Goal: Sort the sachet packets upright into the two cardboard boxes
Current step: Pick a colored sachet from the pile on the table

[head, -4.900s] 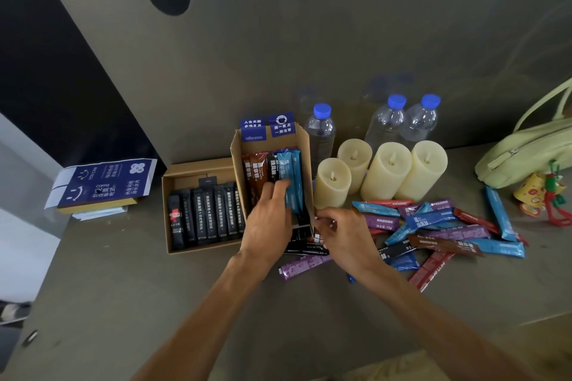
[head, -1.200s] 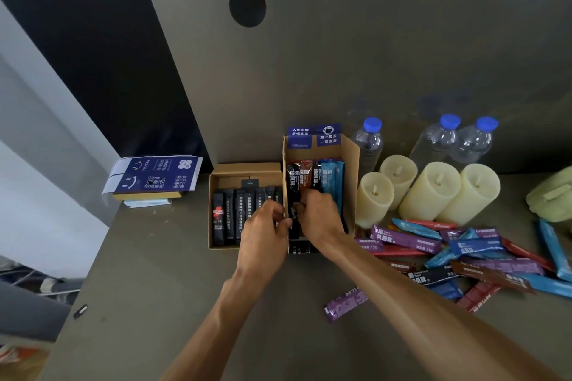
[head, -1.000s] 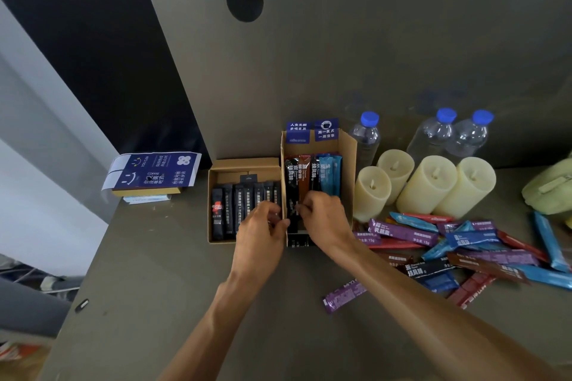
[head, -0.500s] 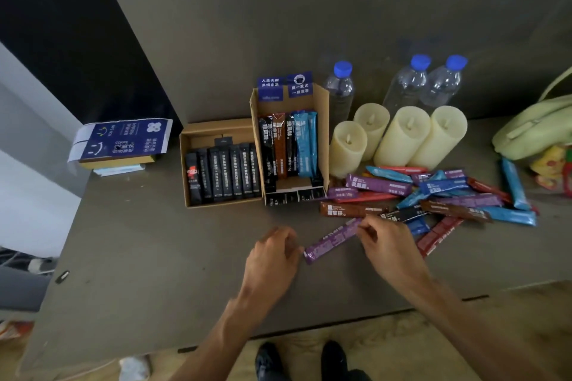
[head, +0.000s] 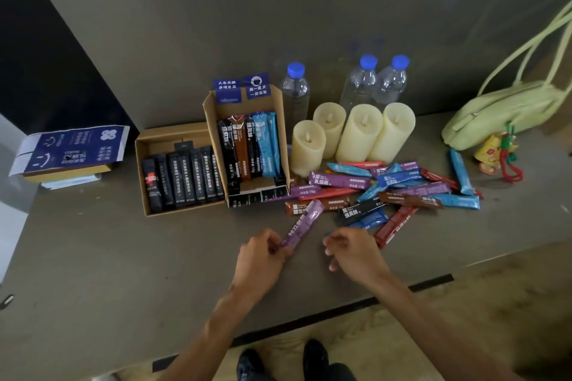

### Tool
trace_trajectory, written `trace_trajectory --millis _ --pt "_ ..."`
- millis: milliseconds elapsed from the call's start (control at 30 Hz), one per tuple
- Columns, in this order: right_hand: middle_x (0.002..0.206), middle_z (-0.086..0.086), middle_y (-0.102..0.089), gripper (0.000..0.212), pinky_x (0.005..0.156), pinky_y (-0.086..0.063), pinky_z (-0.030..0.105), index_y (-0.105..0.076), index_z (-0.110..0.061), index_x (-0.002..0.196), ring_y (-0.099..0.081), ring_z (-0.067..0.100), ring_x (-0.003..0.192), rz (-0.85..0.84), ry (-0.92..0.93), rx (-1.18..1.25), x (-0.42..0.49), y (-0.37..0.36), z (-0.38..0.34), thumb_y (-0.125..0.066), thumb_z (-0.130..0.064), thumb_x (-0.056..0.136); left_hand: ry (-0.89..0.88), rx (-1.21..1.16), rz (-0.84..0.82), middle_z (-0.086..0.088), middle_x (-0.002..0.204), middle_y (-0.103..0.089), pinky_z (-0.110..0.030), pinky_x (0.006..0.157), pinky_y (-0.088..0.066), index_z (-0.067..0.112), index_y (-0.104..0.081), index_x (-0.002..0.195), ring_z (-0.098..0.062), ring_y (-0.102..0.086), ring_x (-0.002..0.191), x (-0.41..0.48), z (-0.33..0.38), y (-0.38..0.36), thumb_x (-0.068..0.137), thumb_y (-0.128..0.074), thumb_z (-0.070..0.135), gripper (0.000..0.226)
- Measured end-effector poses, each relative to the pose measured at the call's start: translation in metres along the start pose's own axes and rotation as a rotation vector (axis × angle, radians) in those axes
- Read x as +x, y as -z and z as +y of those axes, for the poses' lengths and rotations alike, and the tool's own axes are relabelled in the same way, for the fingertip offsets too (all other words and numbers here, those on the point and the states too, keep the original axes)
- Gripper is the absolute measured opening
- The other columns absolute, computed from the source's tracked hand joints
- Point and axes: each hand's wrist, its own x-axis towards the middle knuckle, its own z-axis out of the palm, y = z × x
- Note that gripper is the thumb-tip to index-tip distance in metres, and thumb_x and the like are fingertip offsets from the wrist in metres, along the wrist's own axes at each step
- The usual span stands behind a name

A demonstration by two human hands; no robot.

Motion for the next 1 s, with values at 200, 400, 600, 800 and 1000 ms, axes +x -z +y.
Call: trace_trajectory --millis 200,400,600,800,1000 --pt "0.069 0.003 -0.062 0.022 0.047 -0.034 0.025 -0.073 -0.015 0.085 -0.054 0.015 0.051 -0.066 -0.113 0.549 0.008 0.014 -0.016 -0.067 -0.034 0.094 -0.057 -0.166 -0.005 0.01 0.078 -0.066 -0.012 0.062 -0.044 0.025 -0.063 0.083 0.0 -0.058 0.07 -0.01 0.0 0.001 0.077 -0.082 0.022 0.02" --pt "0.076 0.008 -0.063 0.01 0.049 -0.042 0.025 -0.071 -0.005 0.1 -0.062 0.017 0.058 -0.112 -0.003 0.506 0.014 0.021 -0.027 -0.062 -0.006 0.095 -0.447 0.183 0.217 0.015 0.097 -0.048 -0.023 0.08 -0.041 0.026 -0.061 0.089 -0.004 -0.045 0.087 -0.019 -0.006 -0.001 0.074 -0.082 0.023 0.026" --pt "0.072 0.006 -0.063 0.021 0.054 -0.043 0.024 -0.072 -0.012 0.105 -0.061 0.017 0.064 -0.206 0.143 0.463 0.025 0.036 -0.023 -0.059 0.001 0.096 -0.158 -0.208 0.135 0.024 0.114 -0.057 -0.022 0.093 -0.045 0.043 -0.059 0.098 0.013 -0.052 0.107 -0.015 -0.007 0.013 0.09 -0.068 0.031 0.017" --pt "0.081 0.005 -0.062 0.024 0.056 -0.043 0.025 -0.071 -0.015 0.113 -0.061 0.018 0.068 -0.257 0.152 0.48 0.026 0.04 -0.028 -0.061 -0.002 0.095 -0.147 -0.261 -0.187 0.011 0.095 -0.073 -0.026 0.08 -0.055 0.038 -0.07 0.1 -0.004 -0.068 0.09 -0.01 -0.006 0.015 0.094 -0.064 0.025 0.016" --pt "0.088 0.002 -0.076 0.008 0.07 -0.05 0.031 -0.073 -0.012 0.096 -0.068 0.019 0.077 -0.306 0.15 0.375 0.02 0.029 -0.04 -0.071 -0.016 0.089 -0.062 -0.358 -0.075 0.007 0.08 -0.073 -0.022 0.067 -0.05 0.028 -0.073 0.091 -0.007 -0.066 0.074 -0.017 0.004 0.015 0.091 -0.068 0.018 0.012"
